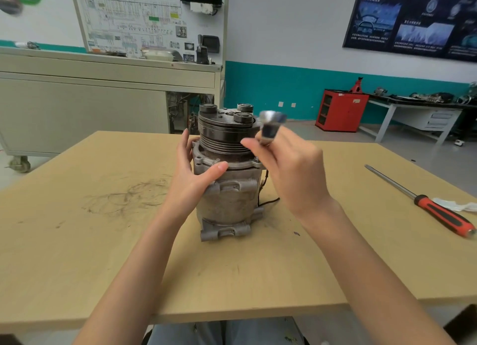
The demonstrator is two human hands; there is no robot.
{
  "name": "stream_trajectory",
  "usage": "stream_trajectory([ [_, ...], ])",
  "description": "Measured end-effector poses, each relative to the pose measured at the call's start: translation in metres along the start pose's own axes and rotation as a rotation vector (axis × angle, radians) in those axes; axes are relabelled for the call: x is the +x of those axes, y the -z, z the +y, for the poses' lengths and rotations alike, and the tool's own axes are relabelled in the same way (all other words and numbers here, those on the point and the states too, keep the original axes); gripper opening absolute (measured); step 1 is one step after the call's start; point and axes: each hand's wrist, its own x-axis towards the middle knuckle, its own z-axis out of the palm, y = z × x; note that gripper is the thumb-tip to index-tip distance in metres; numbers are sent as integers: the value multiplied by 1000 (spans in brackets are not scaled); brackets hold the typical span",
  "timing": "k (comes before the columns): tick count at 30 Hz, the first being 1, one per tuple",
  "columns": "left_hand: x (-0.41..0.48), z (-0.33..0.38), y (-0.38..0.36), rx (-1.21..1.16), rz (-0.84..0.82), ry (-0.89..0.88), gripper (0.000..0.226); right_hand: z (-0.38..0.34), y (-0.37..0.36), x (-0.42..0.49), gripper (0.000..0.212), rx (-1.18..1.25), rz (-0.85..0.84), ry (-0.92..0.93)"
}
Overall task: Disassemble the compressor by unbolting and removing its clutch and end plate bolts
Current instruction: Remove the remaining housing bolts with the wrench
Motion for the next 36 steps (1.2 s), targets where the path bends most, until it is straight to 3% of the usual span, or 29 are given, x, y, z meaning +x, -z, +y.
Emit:
stream_trajectory([
  [8, 6, -7, 0, -18, 13, -32, 119, -16, -6, -18, 17, -312, -42, 173],
  [12, 6, -8, 2, -2, 1, -18, 117, -4, -4, -22, 31, -203, -5, 217],
  [14, 5, -6, 2, -1, -6, -14, 117, 9, -1, -27, 35, 96, -11, 69],
  [17, 3, -3, 2, -1, -9, 5, 119, 25, 5, -38, 24, 775, -12, -544],
  [20, 2, -2, 2, 5, -9, 13, 120, 56, -1, -37, 27, 1143, -80, -959],
  [25, 1, -2, 2, -7, -10, 26, 118, 104, -24, -22, 25, 1361, -384, -1119],
  [28, 1, -2, 2, -6, -11, 26, 119, 110, -38, -21, 25, 1475, -443, -1175],
  [31, 2, -2, 2, -5, -9, 22, 118, 105, -45, -19, 28, 1611, -323, -1229],
  [33, 2, -2, 2, -4, -6, 25, 117, 99, -42, -14, 32, 1664, -153, -1265],
  [36, 1, -1, 2, 3, -6, 24, 117, 89, -21, 1, 34, 1495, 65, -1217],
])
